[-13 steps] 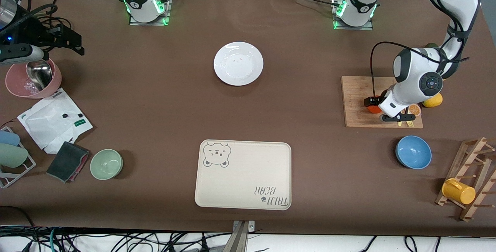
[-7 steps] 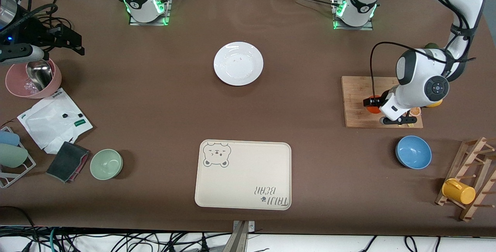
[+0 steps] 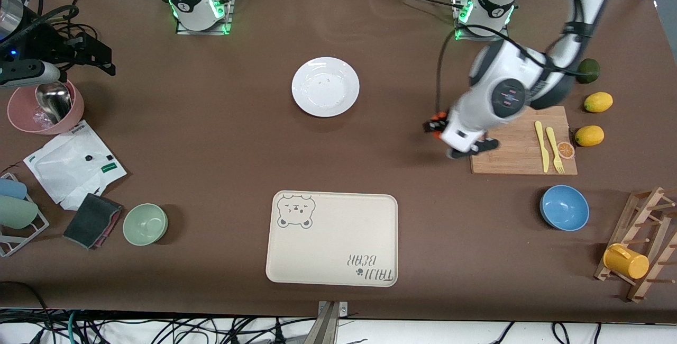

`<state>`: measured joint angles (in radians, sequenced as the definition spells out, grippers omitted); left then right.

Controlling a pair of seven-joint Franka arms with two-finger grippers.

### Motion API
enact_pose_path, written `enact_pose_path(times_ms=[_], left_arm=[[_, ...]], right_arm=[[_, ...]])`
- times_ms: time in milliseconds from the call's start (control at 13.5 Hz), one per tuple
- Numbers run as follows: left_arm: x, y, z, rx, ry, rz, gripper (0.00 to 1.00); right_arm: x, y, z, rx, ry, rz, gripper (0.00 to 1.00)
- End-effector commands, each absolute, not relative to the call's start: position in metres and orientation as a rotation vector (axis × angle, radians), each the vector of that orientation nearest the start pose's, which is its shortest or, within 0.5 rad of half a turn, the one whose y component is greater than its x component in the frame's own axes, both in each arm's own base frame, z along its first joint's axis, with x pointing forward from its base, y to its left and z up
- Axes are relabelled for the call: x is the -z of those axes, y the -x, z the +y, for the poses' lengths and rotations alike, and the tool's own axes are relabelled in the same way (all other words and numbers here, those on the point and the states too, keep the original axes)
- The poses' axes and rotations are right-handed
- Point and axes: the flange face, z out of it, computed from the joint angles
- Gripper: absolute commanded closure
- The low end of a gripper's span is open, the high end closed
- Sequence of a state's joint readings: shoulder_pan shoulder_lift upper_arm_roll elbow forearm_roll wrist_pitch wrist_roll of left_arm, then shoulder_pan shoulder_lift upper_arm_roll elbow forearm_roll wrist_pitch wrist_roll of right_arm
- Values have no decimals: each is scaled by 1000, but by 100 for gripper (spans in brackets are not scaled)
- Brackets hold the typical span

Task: Place orange and plate with both arms
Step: 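Carry the orange with the left gripper and set it on the white plate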

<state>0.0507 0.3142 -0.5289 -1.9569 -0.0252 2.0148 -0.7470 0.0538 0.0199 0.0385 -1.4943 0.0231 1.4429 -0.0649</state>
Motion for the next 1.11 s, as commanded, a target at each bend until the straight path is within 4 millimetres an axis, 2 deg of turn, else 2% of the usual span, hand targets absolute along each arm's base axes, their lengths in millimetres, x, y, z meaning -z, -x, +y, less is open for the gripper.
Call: enact_pose_path(times_ms=[0,74,297,371,593,742,890,1038], left_arm=[[-325,-484,-344,-463,3094,-599,66],[-321,-457,-385,-469,3100,-589,66],[-294,-395,-466,-459,3133,-633,66],[-283,-380,-485,-453,3146,-661,66],[-257,-342,-517,-469,3169,-610,66],[-233,-331,-532,-475,3202,-672,66],[-211,-331,-531,-485,3194,-700,65],[-208,-330,-532,-470,3194,-683,63]], right_arm=[[-641,-538,52,-98,3096,-248,0],[-641,-538,53,-98,3096,-248,0],[-641,-538,53,-103,3094,-248,0],[-641,-538,53,-103,3094,-248,0],[-641,-538,53,-103,3096,-248,0],[-641,-538,53,-103,3094,-248,0],[-641,-538,53,-103,3090,-246,0],[-640,-537,53,-105,3085,-246,0]])
